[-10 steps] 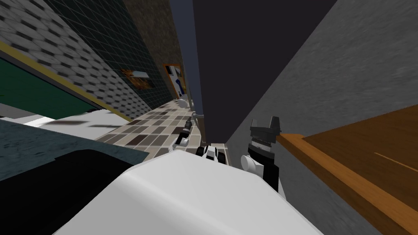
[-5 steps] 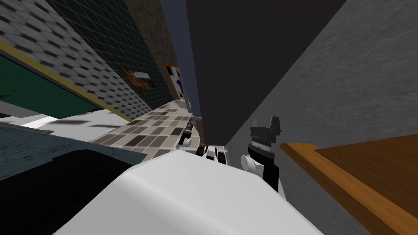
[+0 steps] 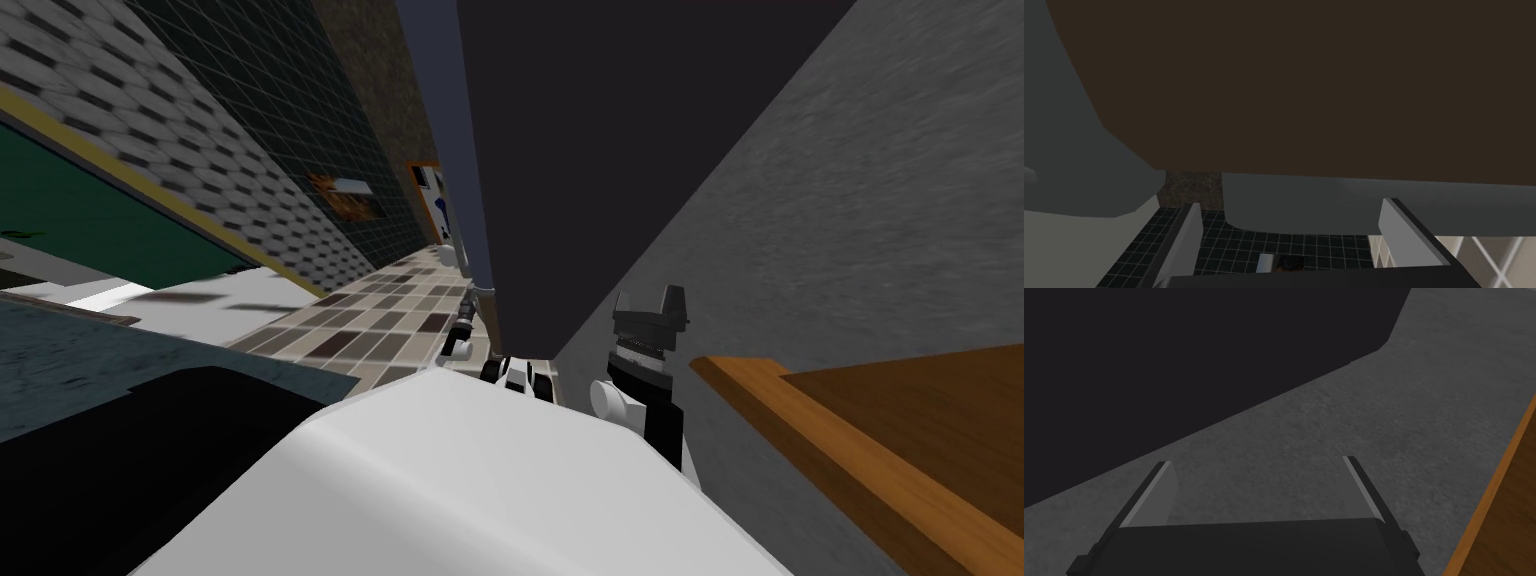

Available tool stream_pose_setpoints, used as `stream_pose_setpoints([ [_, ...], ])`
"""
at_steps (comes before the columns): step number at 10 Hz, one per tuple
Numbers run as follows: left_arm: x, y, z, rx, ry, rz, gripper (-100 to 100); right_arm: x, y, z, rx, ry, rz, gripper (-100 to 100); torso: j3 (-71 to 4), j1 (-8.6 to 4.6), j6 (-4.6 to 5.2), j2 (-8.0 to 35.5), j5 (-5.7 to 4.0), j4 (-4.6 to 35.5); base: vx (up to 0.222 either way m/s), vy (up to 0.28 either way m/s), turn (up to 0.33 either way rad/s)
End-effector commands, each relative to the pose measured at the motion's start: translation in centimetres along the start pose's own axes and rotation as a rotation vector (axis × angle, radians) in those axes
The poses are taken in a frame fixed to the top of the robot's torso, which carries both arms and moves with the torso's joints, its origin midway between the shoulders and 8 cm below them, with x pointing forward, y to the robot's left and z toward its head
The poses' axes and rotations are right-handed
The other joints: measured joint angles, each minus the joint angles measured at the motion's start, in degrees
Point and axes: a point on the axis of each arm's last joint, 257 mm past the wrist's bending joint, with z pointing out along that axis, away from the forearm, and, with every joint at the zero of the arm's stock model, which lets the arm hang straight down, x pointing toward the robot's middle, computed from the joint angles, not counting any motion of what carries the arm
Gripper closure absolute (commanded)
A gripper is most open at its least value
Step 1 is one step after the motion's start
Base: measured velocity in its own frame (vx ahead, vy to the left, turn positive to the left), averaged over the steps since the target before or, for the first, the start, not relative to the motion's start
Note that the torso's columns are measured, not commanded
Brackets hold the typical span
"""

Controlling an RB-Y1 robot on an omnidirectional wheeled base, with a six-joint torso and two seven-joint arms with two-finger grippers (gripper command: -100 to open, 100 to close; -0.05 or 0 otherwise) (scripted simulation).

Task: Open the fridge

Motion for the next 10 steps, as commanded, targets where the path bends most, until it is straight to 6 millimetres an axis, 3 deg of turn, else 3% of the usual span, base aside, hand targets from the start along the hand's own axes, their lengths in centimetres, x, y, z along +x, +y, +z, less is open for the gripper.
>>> stream_pose_setpoints([
  [1,-0.4,0.0,-0.1,-0.010,-0.005,0.004,-100,0.0,0.0,0.0,0.000,0.000,0.000,0,-0.09,-0.03,0.15,-0.18,-0.06,0.08,0.016,0.013,0.046],
  [2,0.2,0.1,0.0,0.005,0.004,-0.002,100,0.0,0.0,0.0,0.000,0.000,0.000,0,-0.05,-0.10,0.15,-0.09,0.01,-0.03,-0.048,-0.002,-0.052],
  [4,0.2,0.0,0.0,0.001,0.018,-0.002,100,0.0,0.0,0.0,0.000,0.000,0.000,0,0.26,-0.14,-0.22,0.47,-0.04,0.04,-0.012,0.093,-0.061],
  [5,0.2,0.0,0.0,0.001,0.018,-0.002,100,0.0,0.0,0.0,0.000,0.000,0.000,0,0.30,0.48,-0.26,0.55,0.11,0.06,-0.011,0.198,-0.070],
  [10,1.5,-0.5,0.3,0.009,0.078,-0.012,100,0.0,0.0,0.0,0.000,0.000,0.000,0,0.10,-0.24,-0.10,0.23,-0.06,-0.01,-0.014,0.252,-0.083],
])
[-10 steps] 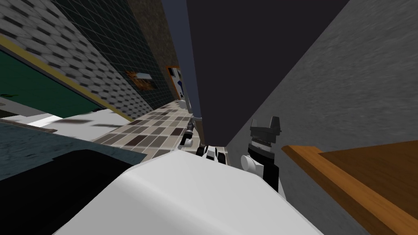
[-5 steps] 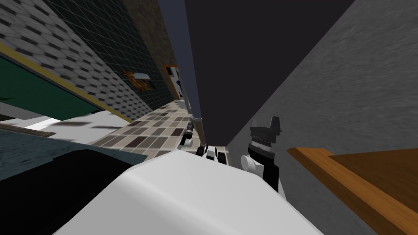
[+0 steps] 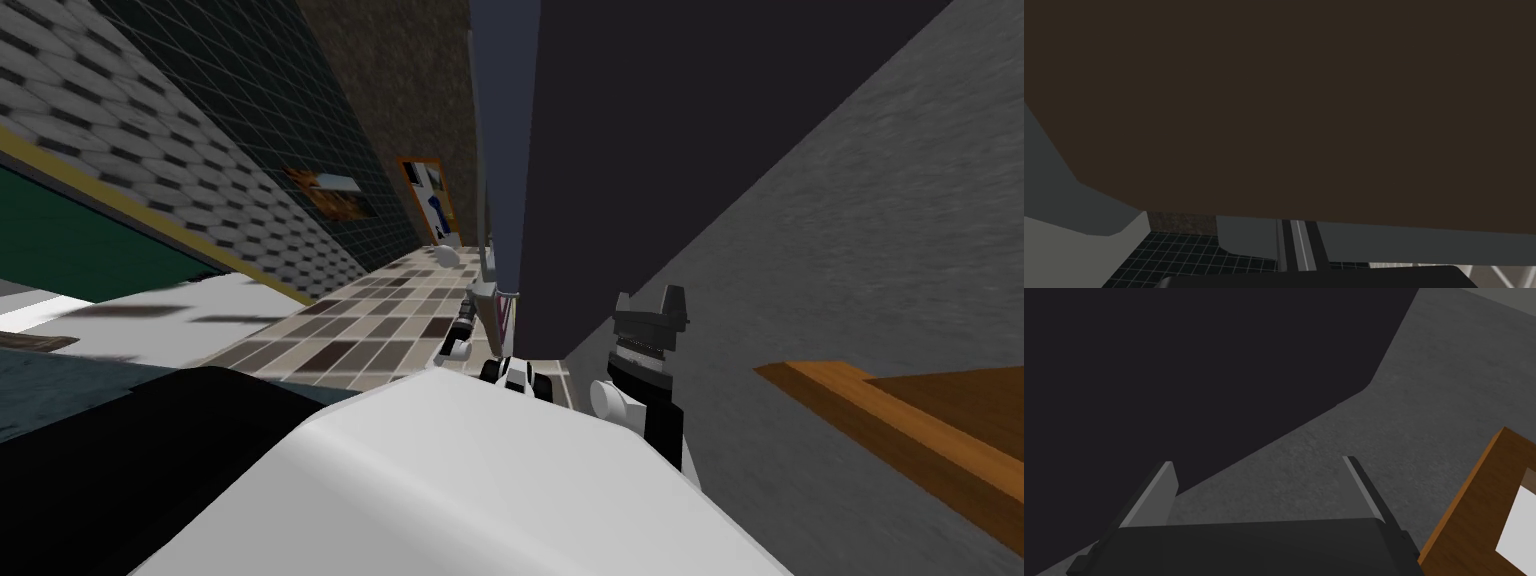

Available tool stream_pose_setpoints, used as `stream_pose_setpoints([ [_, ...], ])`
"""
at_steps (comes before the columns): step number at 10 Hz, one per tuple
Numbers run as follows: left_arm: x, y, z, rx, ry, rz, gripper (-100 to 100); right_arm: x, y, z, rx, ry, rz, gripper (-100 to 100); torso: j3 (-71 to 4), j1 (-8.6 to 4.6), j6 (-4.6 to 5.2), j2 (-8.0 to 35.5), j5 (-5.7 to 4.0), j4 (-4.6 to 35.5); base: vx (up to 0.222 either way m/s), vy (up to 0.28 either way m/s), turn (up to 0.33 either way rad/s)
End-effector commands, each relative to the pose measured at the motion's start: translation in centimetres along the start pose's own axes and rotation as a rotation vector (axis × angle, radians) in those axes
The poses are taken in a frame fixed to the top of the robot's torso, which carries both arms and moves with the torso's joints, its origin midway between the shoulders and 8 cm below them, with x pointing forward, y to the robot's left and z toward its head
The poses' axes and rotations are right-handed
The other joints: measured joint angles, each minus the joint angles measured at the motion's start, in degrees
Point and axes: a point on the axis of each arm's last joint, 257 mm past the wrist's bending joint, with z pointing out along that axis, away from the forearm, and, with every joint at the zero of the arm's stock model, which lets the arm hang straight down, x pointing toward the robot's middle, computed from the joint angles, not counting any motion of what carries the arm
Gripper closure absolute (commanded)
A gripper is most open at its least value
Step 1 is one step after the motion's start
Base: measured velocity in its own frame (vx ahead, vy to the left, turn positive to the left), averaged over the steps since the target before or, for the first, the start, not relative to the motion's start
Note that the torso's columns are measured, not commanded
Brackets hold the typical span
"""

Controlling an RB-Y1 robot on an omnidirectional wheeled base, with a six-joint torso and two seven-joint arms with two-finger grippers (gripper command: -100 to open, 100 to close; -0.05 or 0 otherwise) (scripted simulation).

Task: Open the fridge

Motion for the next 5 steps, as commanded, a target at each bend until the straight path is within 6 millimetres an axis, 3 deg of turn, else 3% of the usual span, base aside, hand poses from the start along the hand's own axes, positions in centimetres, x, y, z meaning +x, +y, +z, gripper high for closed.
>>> stream_pose_setpoints([
  [1,0.6,-0.3,0.2,0.005,0.025,-0.005,100,0.0,0.0,0.0,0.000,0.000,0.000,0,-0.04,0.13,0.10,-0.09,-0.01,0.06,0.015,0.246,-0.055],
  [5,1.9,-0.7,0.4,0.009,0.084,-0.016,100,0.0,0.0,0.0,0.000,0.000,0.000,0,0.00,0.07,0.14,0.00,-0.01,0.07,-0.028,0.278,-0.107],
])
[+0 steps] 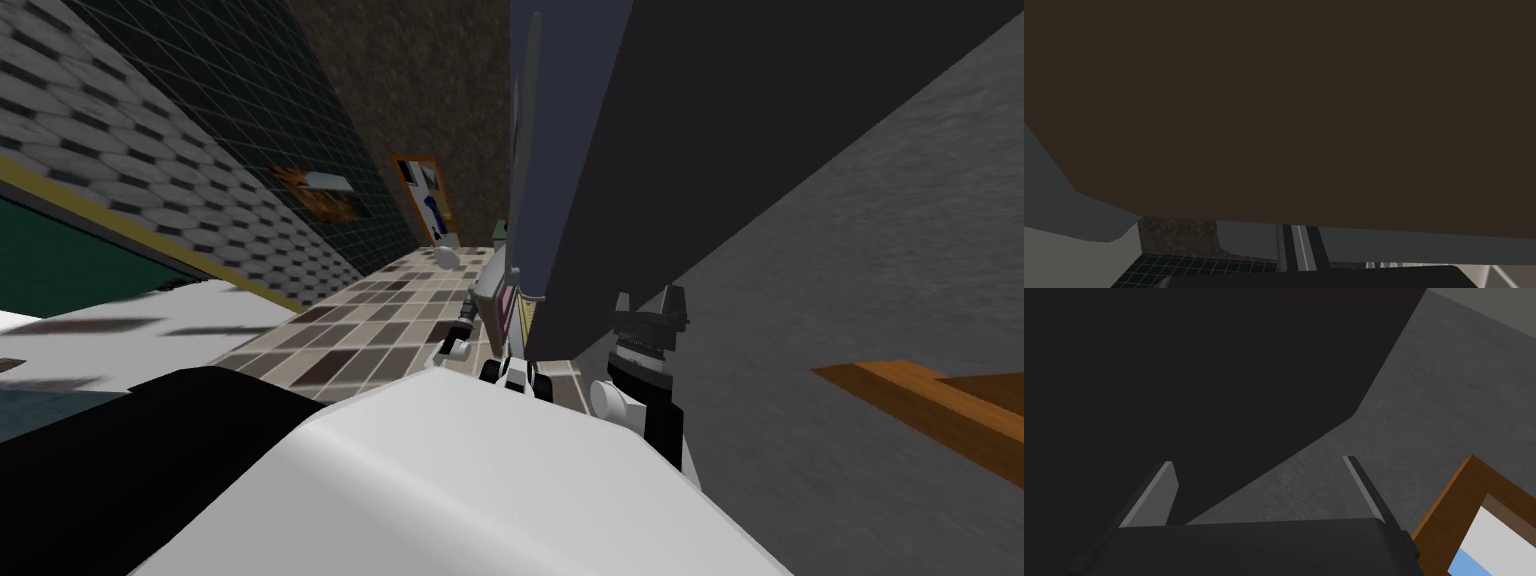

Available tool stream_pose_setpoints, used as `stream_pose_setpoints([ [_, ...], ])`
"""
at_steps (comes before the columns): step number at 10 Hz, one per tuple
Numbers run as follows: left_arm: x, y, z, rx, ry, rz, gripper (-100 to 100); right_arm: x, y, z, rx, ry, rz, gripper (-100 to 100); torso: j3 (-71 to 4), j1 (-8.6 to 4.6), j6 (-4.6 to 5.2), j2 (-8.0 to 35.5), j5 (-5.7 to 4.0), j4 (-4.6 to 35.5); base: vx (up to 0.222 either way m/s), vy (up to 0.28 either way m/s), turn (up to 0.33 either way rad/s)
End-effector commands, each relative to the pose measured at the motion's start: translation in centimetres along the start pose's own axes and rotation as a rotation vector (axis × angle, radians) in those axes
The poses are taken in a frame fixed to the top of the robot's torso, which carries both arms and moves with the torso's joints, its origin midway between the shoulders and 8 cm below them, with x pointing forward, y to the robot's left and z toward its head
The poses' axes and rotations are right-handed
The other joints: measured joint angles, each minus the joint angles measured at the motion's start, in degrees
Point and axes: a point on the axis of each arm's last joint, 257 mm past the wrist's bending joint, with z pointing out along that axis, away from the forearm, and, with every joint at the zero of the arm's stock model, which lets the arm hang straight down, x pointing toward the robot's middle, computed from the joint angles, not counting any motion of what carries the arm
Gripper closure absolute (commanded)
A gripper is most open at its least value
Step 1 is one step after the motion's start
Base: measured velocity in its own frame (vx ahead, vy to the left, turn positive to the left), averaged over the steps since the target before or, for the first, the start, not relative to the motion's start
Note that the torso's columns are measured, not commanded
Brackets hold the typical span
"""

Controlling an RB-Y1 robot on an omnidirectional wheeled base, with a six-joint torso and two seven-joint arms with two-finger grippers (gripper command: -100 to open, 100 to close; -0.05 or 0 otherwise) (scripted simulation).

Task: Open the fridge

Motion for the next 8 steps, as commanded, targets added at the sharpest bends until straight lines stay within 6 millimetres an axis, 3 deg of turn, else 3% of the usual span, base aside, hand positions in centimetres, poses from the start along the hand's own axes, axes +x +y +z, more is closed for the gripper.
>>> stream_pose_setpoints([
  [1,0.9,-0.6,0.3,0.010,0.034,-0.008,100,0.0,0.0,0.0,0.000,0.000,0.000,0,0.02,0.07,-0.07,0.02,0.01,0.02,-0.016,0.303,-0.079],
  [7,2.1,-0.7,0.3,0.007,0.089,-0.017,100,0.0,0.0,0.0,0.000,0.000,0.000,0,0.13,0.02,-0.30,0.23,0.01,0.00,-0.010,0.260,-0.090],
  [8,1.3,-0.9,0.5,-0.007,0.101,0.036,-100,0.0,0.0,0.0,0.000,0.000,0.000,0,0.16,-0.40,-0.29,0.27,-0.06,-0.03,0.008,0.026,-0.002],
])
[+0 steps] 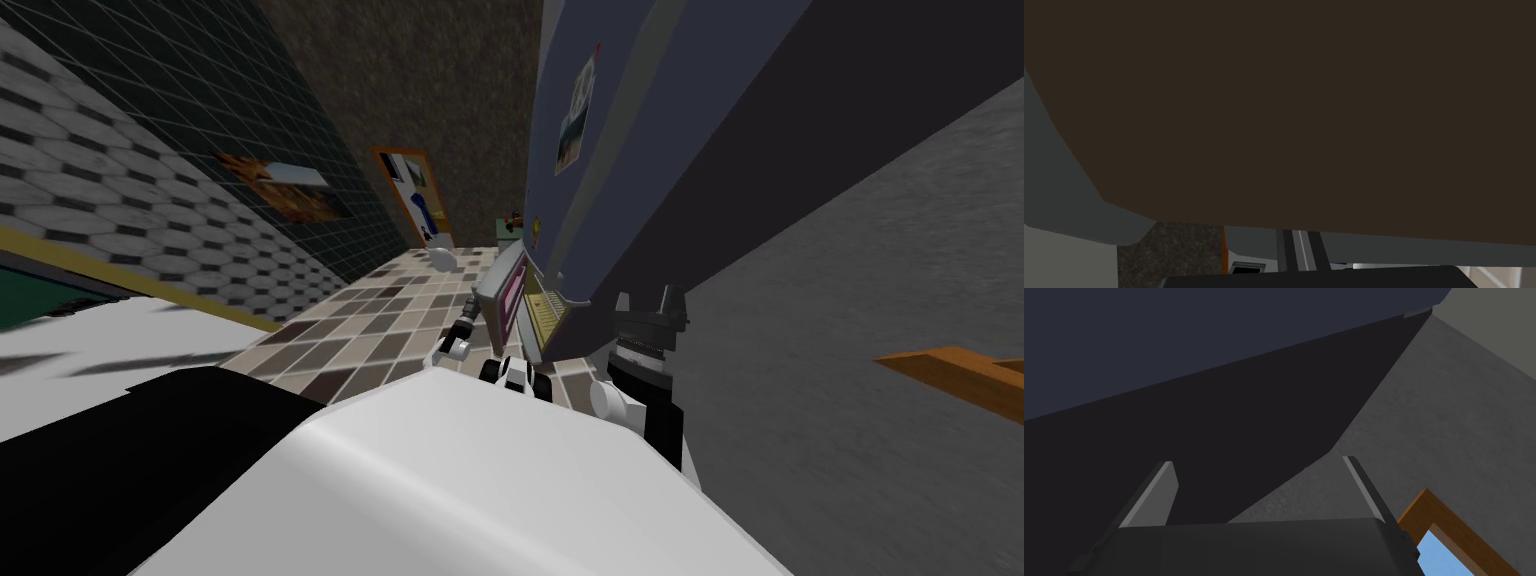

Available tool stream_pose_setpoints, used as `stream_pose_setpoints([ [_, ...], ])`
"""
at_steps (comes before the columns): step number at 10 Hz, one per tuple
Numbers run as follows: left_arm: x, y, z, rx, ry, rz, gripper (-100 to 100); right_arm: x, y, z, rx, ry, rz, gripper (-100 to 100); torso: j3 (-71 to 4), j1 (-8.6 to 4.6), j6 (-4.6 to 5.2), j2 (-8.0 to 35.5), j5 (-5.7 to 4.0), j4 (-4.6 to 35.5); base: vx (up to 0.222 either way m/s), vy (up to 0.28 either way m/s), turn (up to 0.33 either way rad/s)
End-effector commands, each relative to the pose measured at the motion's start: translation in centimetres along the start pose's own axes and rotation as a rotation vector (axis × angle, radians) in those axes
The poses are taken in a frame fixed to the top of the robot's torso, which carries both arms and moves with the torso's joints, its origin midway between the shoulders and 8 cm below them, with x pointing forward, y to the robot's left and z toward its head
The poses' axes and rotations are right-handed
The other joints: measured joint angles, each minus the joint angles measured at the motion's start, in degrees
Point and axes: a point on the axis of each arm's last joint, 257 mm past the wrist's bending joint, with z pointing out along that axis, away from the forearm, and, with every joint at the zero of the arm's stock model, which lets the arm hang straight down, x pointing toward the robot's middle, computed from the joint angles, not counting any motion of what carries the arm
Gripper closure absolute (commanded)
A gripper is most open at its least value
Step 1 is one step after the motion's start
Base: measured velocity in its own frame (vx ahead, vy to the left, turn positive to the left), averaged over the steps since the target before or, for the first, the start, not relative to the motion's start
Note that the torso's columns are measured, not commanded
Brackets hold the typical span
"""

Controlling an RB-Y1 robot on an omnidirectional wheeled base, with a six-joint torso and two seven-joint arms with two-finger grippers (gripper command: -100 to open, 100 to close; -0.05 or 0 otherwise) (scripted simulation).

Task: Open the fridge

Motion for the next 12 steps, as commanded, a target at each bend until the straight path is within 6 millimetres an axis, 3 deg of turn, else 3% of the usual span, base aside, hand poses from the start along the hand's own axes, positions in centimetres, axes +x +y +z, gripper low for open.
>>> stream_pose_setpoints([
  [1,-1.1,-0.2,0.1,-0.026,0.018,0.078,-100,0.0,0.0,0.0,0.000,0.000,0.000,0,0.02,-0.16,0.03,0.04,-0.07,0.00,0.009,-0.007,-0.005],
  [6,-2.5,-0.6,0.1,-0.060,0.040,0.186,-100,0.0,0.0,0.0,0.000,0.000,0.000,0,-0.11,-0.01,-0.08,-0.23,-0.51,0.05,0.000,-0.016,-0.009],
  [12,-4.9,-1.3,0.2,-0.118,0.070,0.366,-100,0.0,0.0,0.0,0.000,0.000,0.000,0,-0.07,0.24,0.22,-0.08,-0.08,0.18,0.009,-0.006,-0.001],
])
